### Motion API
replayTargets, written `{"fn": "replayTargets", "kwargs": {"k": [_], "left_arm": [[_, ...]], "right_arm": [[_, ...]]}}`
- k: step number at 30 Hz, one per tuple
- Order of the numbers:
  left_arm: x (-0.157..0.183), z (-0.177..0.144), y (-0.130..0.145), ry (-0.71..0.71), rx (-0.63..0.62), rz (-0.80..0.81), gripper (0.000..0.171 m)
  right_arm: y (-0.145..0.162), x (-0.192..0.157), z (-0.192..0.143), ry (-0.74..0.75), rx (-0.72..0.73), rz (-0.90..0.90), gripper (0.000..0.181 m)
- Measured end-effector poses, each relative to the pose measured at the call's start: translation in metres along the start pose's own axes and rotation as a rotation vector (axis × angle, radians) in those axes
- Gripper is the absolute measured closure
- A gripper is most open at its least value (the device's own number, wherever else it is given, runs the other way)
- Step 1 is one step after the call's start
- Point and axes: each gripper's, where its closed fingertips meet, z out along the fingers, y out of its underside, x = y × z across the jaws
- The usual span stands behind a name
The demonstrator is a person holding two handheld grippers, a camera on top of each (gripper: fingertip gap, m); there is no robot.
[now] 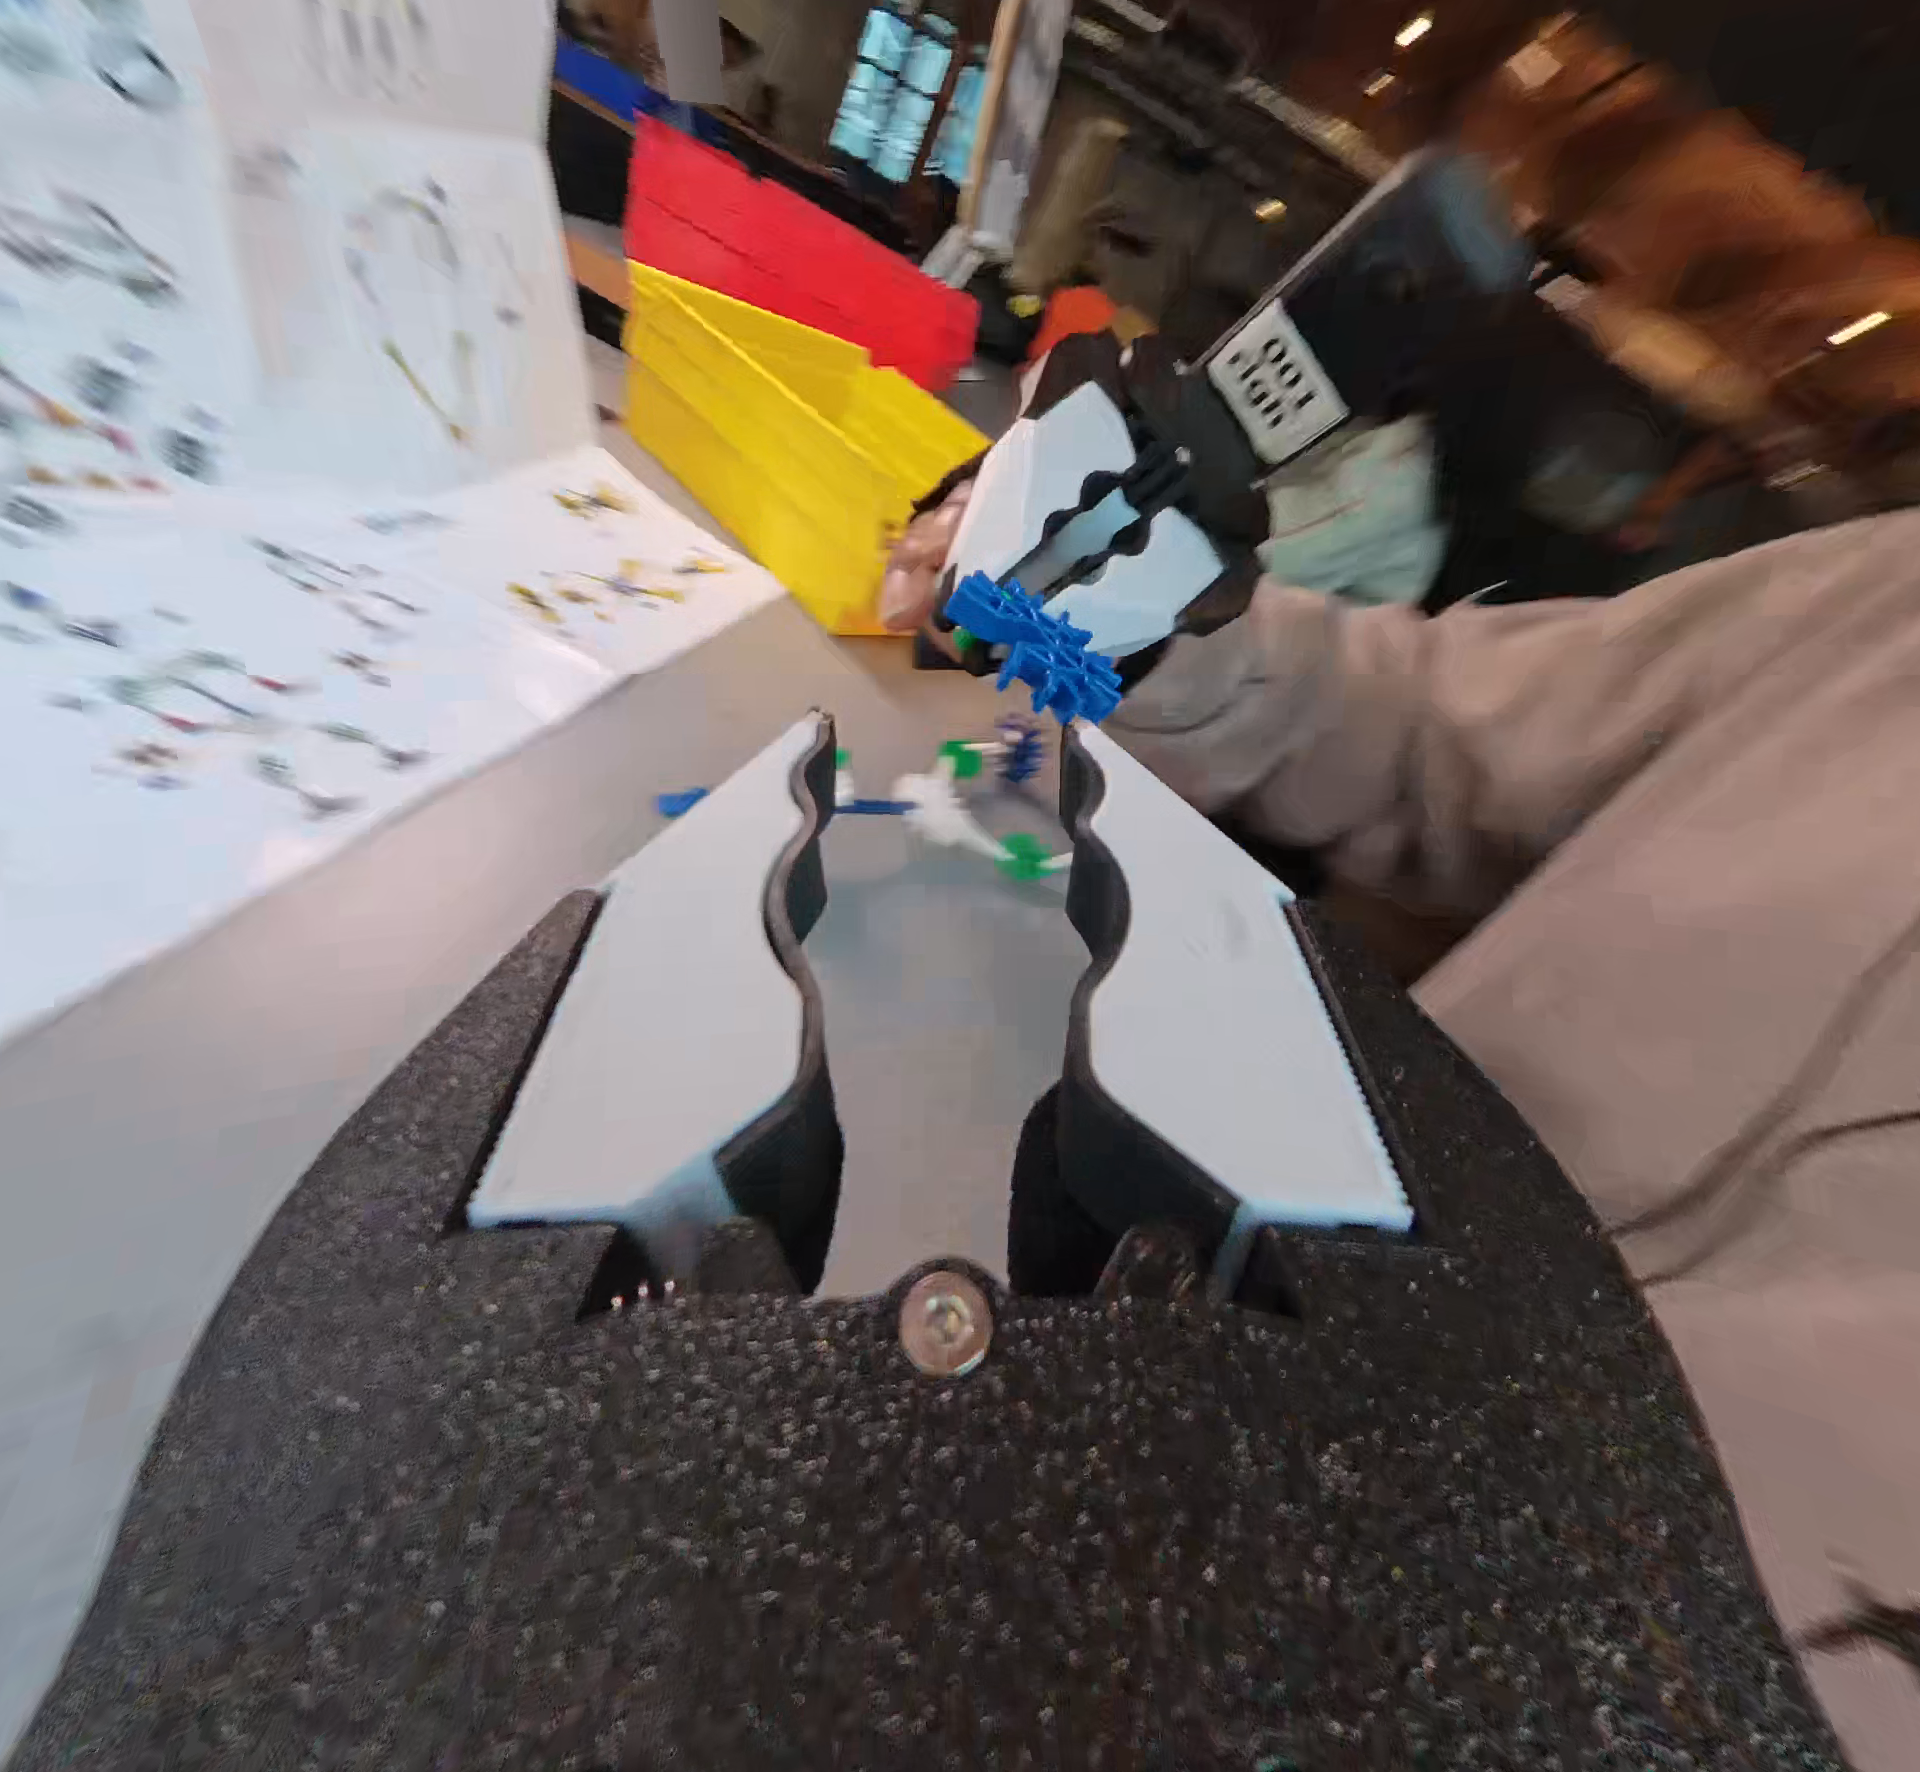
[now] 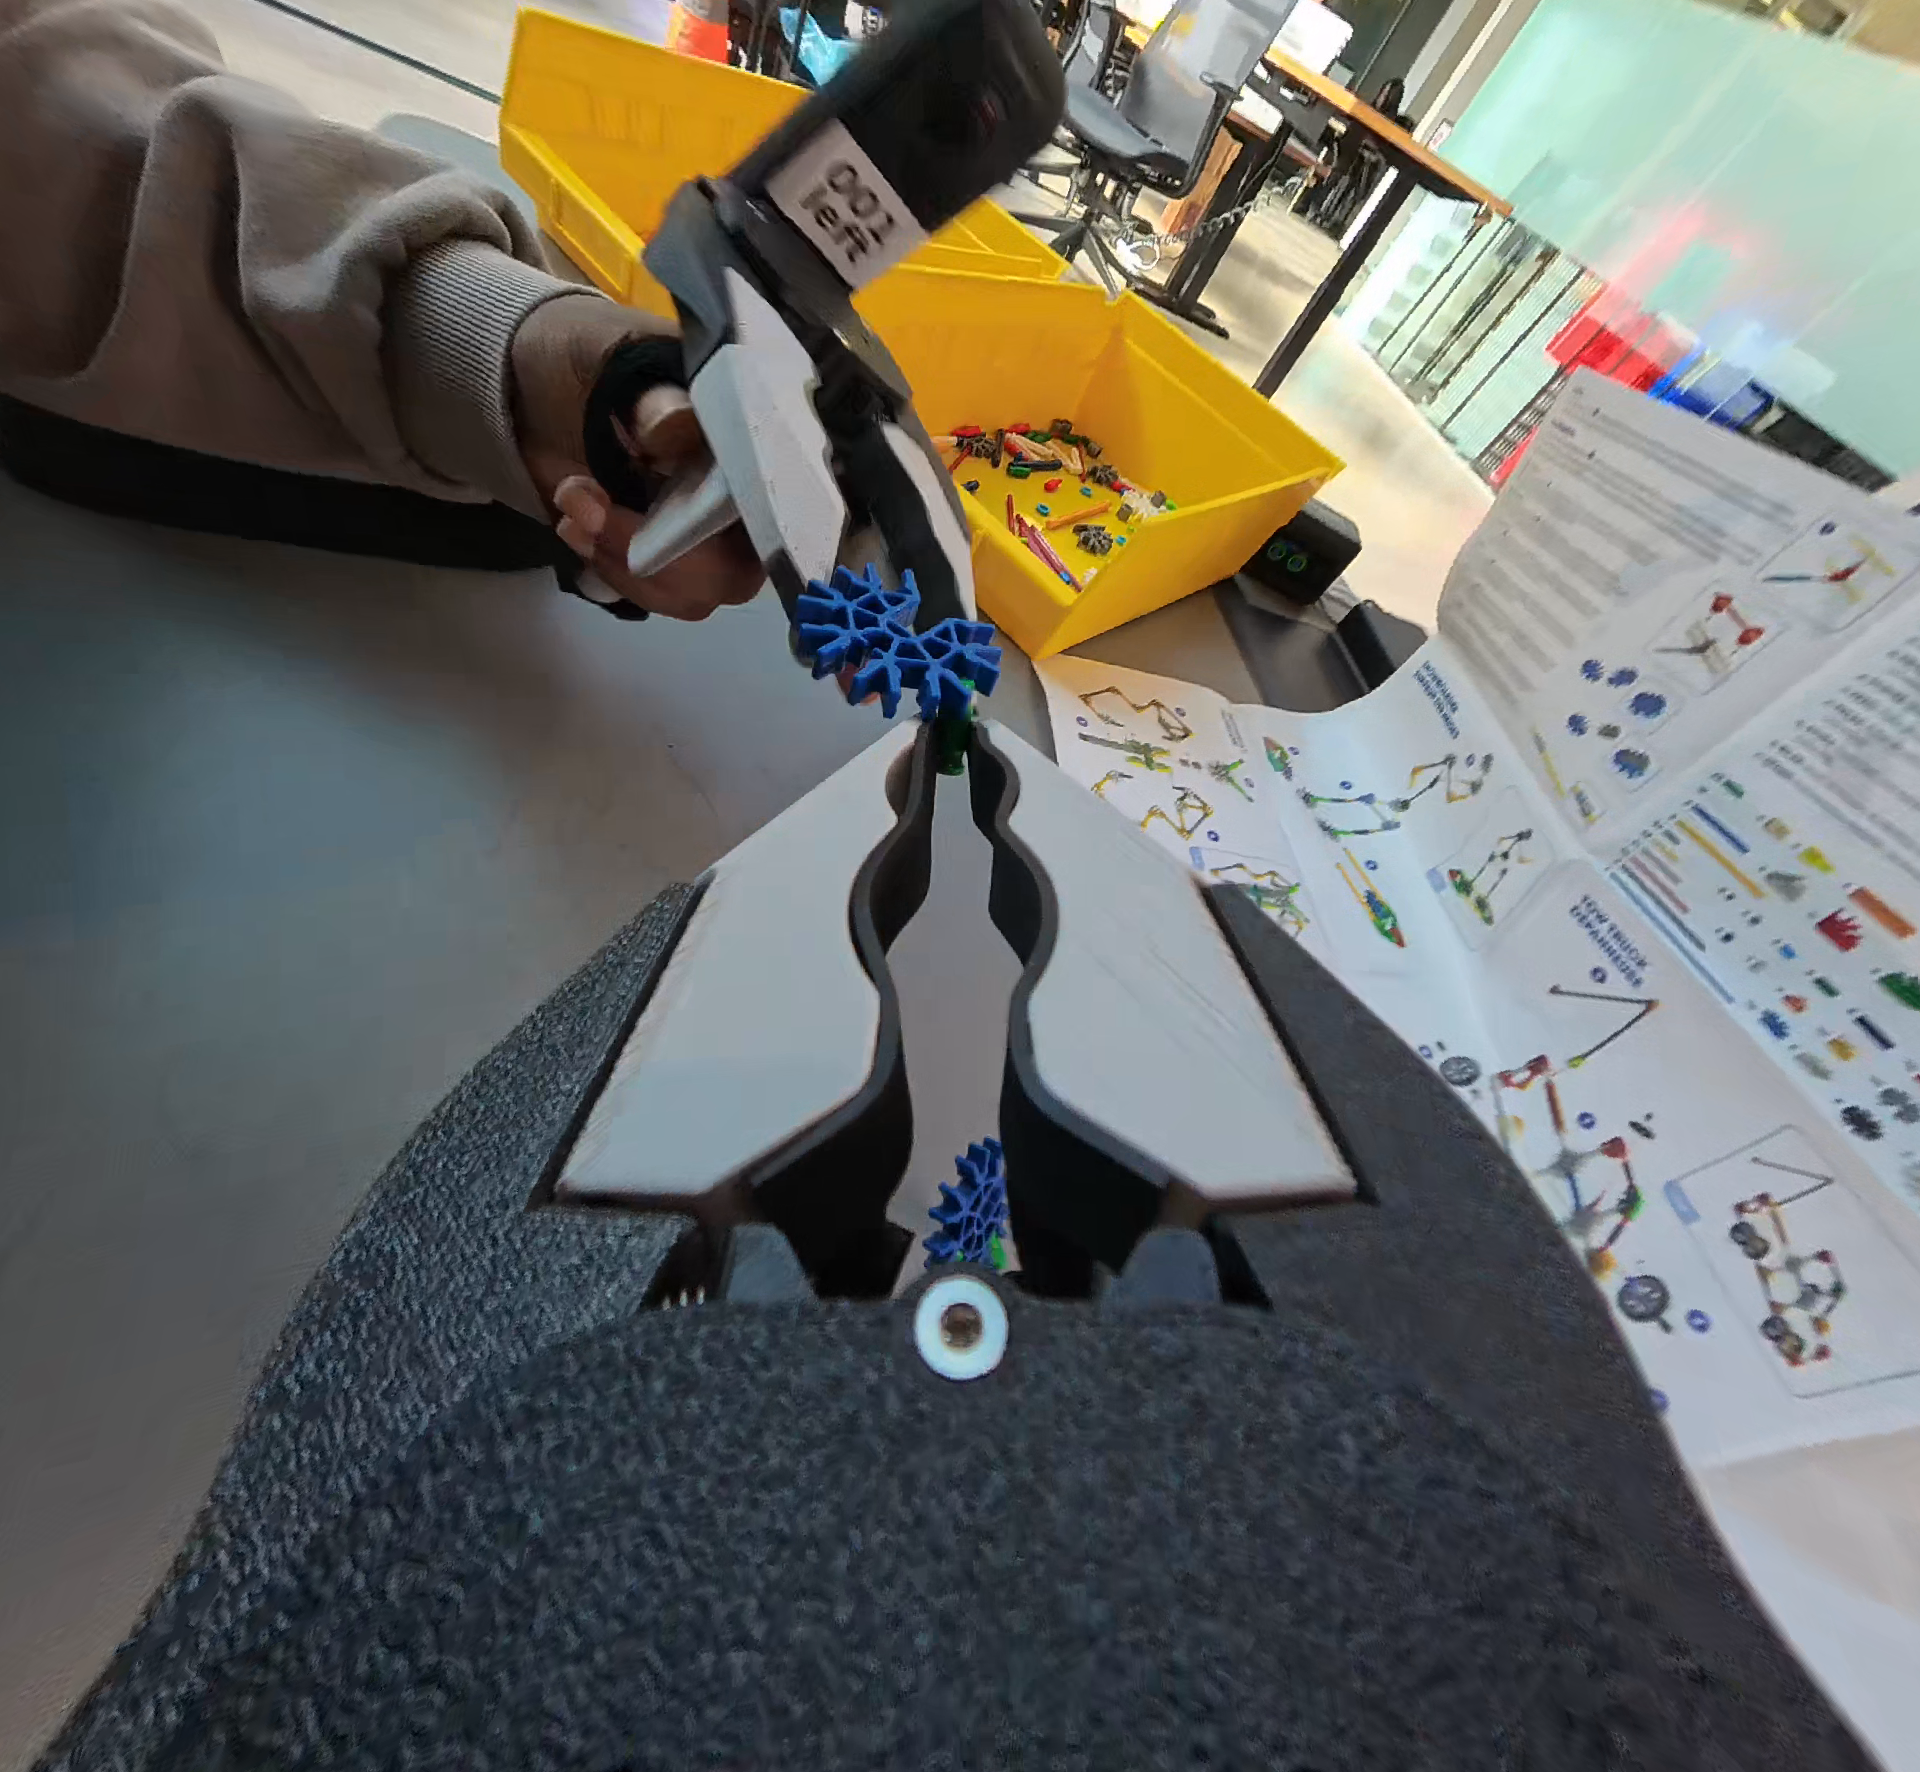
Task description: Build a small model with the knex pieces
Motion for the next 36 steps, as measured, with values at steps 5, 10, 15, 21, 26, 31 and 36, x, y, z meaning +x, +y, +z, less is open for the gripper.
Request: {"fn": "replayTargets", "kwargs": {"k": [5, 10, 15, 21, 26, 31, 36], "left_arm": [[0.031, 0.003, -0.006, 0.381, 0.106, -0.401, 0.147], [0.039, 0.000, -0.017, 0.476, 0.150, -0.480, 0.135], [0.043, 0.020, -0.004, 0.409, 0.034, -0.407, 0.166], [0.040, 0.026, 0.031, 0.287, -0.212, -0.198, 0.167], [0.040, 0.027, 0.045, 0.258, -0.363, -0.060, 0.167], [0.014, 0.026, 0.058, 0.045, -0.471, 0.294, 0.166], [-0.017, 0.016, 0.051, -0.104, -0.369, 0.255, 0.166]], "right_arm": [[-0.020, 0.000, -0.011, 0.059, -0.005, -0.219, 0.176], [-0.019, 0.003, -0.020, 0.079, -0.067, -0.330, 0.177], [-0.015, -0.009, -0.010, 0.107, -0.139, -0.490, 0.177], [0.009, -0.029, -0.006, -0.035, -0.273, -0.622, 0.177], [0.019, -0.042, -0.008, -0.181, -0.343, -0.566, 0.178], [0.053, -0.038, -0.007, -0.215, -0.416, -0.170, 0.177], [0.058, -0.025, -0.011, -0.111, -0.317, 0.103, 0.177]]}}
